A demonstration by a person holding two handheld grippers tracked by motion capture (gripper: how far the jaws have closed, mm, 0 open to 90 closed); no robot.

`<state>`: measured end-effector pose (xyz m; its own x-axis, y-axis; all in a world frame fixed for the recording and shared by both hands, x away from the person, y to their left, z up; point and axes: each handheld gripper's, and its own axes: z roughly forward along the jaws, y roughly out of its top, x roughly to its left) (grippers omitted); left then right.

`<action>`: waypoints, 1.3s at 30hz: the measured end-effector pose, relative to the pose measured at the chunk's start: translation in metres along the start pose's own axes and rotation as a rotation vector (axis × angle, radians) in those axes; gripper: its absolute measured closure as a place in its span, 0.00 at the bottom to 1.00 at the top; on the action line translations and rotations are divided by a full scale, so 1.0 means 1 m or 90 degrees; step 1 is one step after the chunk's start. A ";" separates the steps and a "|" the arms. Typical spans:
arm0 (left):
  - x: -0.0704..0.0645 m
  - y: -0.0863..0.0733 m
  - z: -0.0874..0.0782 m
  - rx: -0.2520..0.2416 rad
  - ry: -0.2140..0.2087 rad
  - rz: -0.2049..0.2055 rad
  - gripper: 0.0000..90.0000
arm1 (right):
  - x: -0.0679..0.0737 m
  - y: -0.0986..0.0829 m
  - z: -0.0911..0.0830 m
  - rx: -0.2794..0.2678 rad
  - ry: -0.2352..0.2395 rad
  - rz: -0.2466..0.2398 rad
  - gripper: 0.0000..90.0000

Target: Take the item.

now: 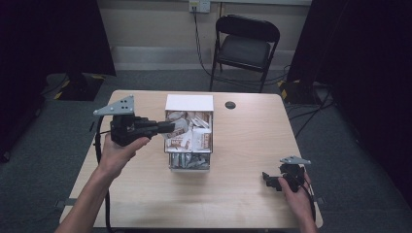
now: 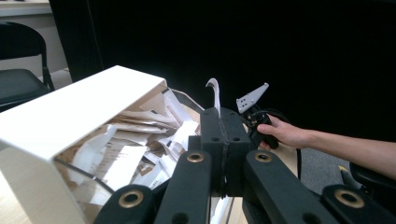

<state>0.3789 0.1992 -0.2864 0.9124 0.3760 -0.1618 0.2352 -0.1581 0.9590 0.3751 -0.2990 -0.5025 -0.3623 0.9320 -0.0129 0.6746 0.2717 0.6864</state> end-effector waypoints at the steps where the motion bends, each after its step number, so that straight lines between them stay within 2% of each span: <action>1: 0.001 0.000 -0.002 -0.004 -0.001 -0.001 1.00 | 0.000 0.000 0.000 0.000 0.000 0.000 0.00; 10: 0.006 0.002 -0.017 -0.015 0.023 0.005 1.00 | 0.000 0.000 0.000 0.000 0.000 0.000 0.00; 18: 0.013 0.002 -0.033 -0.027 0.045 -0.007 1.00 | 0.000 0.000 0.000 0.000 0.000 0.000 0.00; 22: 0.017 0.001 -0.042 -0.027 0.065 -0.018 1.00 | 0.000 0.000 0.000 0.000 0.000 0.000 0.00; 25: 0.019 -0.001 -0.047 -0.022 0.077 -0.013 1.00 | 0.000 0.000 0.000 0.000 0.000 0.000 0.00; 39: 0.033 -0.013 -0.061 -0.003 0.125 -0.034 1.00 | 0.000 0.000 0.000 0.000 0.000 0.000 0.00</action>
<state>0.3850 0.2698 -0.2901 0.8158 0.5543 -0.1653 0.2802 -0.1287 0.9513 0.3751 -0.2990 -0.5025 -0.3621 0.9320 -0.0129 0.6747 0.2716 0.6863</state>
